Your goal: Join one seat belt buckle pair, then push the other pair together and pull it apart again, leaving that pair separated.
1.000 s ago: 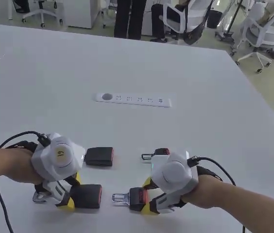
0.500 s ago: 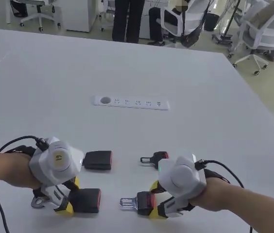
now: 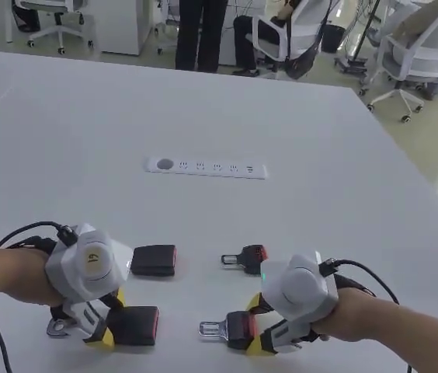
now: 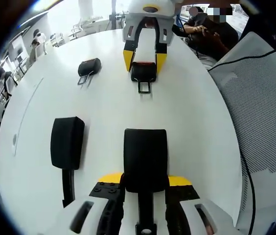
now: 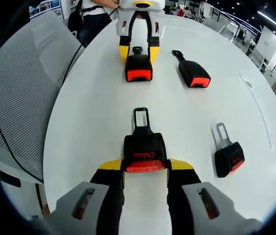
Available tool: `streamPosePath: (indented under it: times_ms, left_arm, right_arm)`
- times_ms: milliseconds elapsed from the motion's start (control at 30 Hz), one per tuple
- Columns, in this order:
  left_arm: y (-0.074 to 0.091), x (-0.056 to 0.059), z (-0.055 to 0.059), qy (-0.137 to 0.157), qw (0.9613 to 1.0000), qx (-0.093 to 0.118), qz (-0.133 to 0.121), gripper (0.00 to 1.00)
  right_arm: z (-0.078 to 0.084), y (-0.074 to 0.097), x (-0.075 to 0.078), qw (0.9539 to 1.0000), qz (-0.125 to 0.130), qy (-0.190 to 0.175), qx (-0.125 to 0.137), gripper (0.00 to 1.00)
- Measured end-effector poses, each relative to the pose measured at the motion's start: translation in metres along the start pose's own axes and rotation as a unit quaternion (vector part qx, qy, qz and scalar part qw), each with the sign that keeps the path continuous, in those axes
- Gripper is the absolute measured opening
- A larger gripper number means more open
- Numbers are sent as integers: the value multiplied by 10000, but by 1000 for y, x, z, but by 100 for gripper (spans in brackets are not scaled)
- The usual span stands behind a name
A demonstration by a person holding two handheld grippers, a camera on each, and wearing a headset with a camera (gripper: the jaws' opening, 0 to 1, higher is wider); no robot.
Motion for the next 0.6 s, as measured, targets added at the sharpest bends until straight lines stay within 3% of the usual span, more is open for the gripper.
streamPosePath:
  times_ms: [467,600]
  left_arm:
    - [0,0,-1,-40,10000,-76,11,33]
    - [0,0,-1,-43,9999,-146,1,38]
  right_arm:
    - [-1,0,0,10000,25,-3,-50,38]
    - [2,2,-2,10000,24,10,-83,40]
Point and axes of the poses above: the centre of the closed fingertips' face, and the gripper's own axes: y roughly backward along the fingers, x roughly to its right, z roughly out of its underside, the point moved 5 cm from there along y, roughly backward along the fingers, and after that the axes turned 10 degrees about y, right-handed, at the moved point
